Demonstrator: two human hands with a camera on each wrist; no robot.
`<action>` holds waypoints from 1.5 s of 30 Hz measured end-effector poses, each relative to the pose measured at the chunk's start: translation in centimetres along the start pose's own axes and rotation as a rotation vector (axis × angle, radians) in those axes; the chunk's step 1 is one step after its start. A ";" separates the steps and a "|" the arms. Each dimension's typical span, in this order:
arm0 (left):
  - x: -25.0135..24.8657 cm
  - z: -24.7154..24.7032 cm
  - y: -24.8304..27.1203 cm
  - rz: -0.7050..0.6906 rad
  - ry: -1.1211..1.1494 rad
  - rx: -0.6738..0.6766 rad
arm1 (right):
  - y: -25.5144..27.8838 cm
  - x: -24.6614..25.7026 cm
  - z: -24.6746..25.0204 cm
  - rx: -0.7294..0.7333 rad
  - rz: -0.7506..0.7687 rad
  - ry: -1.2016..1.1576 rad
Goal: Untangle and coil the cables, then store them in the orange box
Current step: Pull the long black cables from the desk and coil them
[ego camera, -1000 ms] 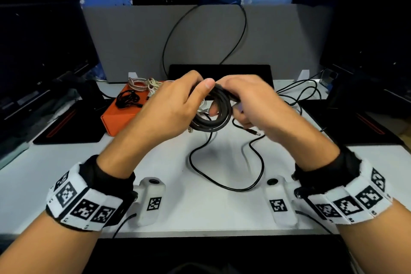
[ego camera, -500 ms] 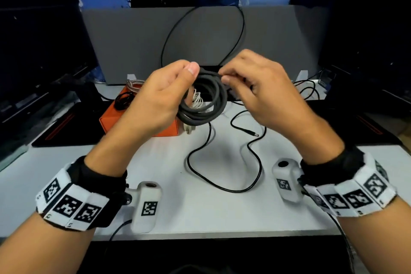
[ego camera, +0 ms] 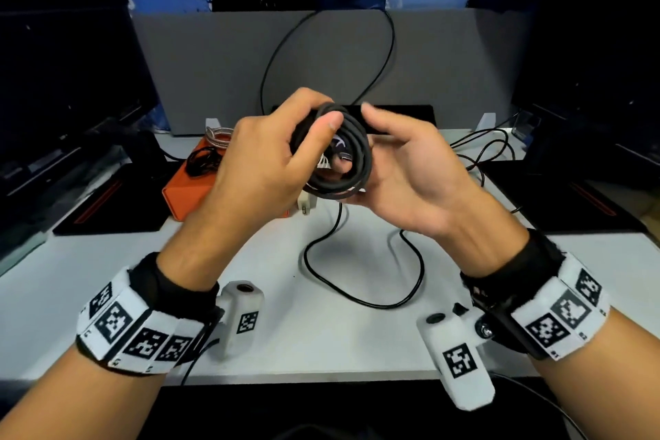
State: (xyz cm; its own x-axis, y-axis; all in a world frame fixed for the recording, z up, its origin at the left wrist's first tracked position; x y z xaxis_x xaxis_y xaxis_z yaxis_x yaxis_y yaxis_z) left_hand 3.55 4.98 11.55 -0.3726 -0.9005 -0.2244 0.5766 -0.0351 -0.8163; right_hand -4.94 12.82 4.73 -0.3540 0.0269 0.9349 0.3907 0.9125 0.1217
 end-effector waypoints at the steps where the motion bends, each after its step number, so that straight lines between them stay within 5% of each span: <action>1: -0.1 -0.1 0.0 -0.003 -0.010 0.010 | 0.0 0.0 -0.1 0.007 -0.004 0.039; 11: -0.1 -0.7 0.1 -0.014 -0.208 0.037 | 0.2 0.1 -0.1 -0.070 0.049 0.545; 19: 2.7 0.2 0.3 0.128 -0.276 -0.002 | 1.6 2.9 0.0 -0.533 0.279 1.429; 23: 3.8 1.0 -0.1 0.195 -0.157 -0.006 | 2.3 4.7 1.2 -0.345 0.298 1.062; 27: 5.5 0.5 0.4 0.298 0.089 -0.064 | 3.5 6.5 3.7 -0.425 0.336 0.703; 37: 1.7 0.8 0.7 0.120 -0.117 -0.187 | 2.4 2.5 -0.3 -0.668 0.247 1.130; 45: 0.8 -0.2 0.4 0.023 0.011 -0.137 | -0.2 -0.2 0.9 -0.234 0.031 0.499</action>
State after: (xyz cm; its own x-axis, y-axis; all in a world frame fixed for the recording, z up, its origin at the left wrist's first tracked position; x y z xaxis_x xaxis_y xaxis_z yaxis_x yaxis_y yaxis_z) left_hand 3.34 4.34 10.99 -0.3692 -0.8954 -0.2490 0.4806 0.0454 -0.8757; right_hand -5.75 12.99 4.22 0.0845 -0.1966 0.9768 0.5934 0.7975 0.1092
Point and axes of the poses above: each hand's wrist, its own y-axis away from the middle knuckle, its own z-axis out of the back of the hand, x = y × z, the point moved 10 cm from there along -y, towards the middle knuckle, and after that the axes turned 13 degrees about -z, right-handed, at the moved point
